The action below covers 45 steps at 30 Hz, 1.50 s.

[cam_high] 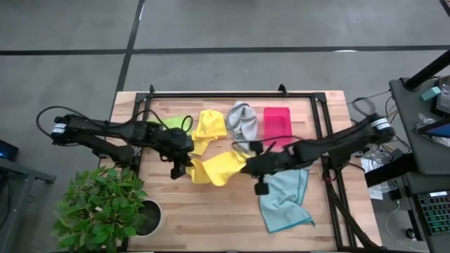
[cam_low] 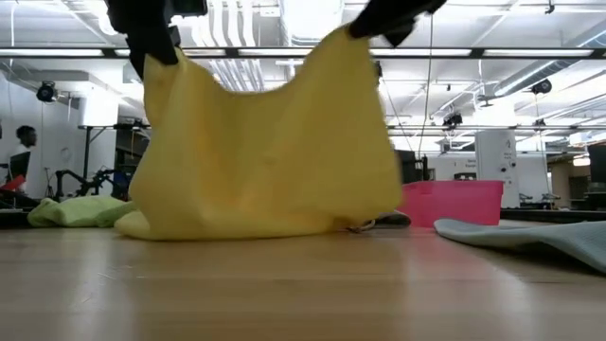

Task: Fold microfiber towels
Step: Fold the bottom yellow microfiber towel

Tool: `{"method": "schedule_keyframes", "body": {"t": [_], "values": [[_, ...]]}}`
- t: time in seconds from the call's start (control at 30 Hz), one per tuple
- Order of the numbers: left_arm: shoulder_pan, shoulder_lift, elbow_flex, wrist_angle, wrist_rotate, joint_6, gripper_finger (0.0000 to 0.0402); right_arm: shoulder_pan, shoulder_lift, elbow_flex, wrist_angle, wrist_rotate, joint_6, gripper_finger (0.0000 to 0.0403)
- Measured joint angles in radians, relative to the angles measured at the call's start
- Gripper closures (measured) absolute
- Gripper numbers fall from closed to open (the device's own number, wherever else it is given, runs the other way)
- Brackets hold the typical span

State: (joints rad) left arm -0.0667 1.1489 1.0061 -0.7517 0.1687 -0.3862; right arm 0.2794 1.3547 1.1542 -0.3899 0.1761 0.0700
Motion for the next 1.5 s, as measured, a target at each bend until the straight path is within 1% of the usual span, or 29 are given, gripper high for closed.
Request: {"method": "schedule_keyframes", "body": {"t": [0.13,0.27,0.37,0.5,0.57,0.7,0.87,1.07,1.13,1.2,1.3,1.5], "values": [[-0.002,0.06,-0.001,0.017,-0.004,0.003,0.0397,0.0,-0.103,-0.007,-0.166,0.085,0.097,0.0394],[-0.002,0.154,-0.001,0.018,-0.005,0.008,0.0368,0.004,-0.16,-0.061,-0.262,0.181,0.199,0.0394],[-0.002,0.224,-0.002,0.039,-0.008,0.026,0.0339,0.004,-0.191,-0.124,-0.279,0.206,0.256,0.0394],[0.004,0.305,-0.002,0.054,-0.039,0.035,0.0308,0.004,-0.209,-0.2,-0.279,0.229,0.311,0.0394],[0.005,0.341,-0.002,0.057,-0.073,0.035,0.03,0.004,-0.209,-0.228,-0.281,0.241,0.331,0.0394],[0.009,0.397,0.005,0.061,-0.085,0.053,0.0297,0.004,-0.207,-0.261,-0.284,0.244,0.337,0.0394],[0.009,0.435,0.007,0.07,-0.093,0.053,0.0302,0.004,-0.207,-0.277,-0.277,0.245,0.341,0.0394],[0.009,0.449,0.003,0.144,-0.108,0.051,0.0348,0.004,-0.207,-0.282,-0.272,0.245,0.341,0.0394],[0.013,0.448,0.003,0.17,-0.112,0.015,0.0361,0.004,-0.207,-0.282,-0.267,0.246,0.34,0.0394],[0.024,0.445,0.002,0.163,-0.11,-0.039,0.0363,0.004,-0.207,-0.284,-0.254,0.246,0.34,0.0394],[0.033,0.442,0.001,0.178,-0.103,-0.077,0.0348,0.004,-0.207,-0.285,-0.255,0.245,0.339,0.0394],[0.04,0.442,-0.02,0.245,-0.103,-0.111,0.0284,0.004,-0.206,-0.287,-0.242,0.245,0.33,0.0394]]}}
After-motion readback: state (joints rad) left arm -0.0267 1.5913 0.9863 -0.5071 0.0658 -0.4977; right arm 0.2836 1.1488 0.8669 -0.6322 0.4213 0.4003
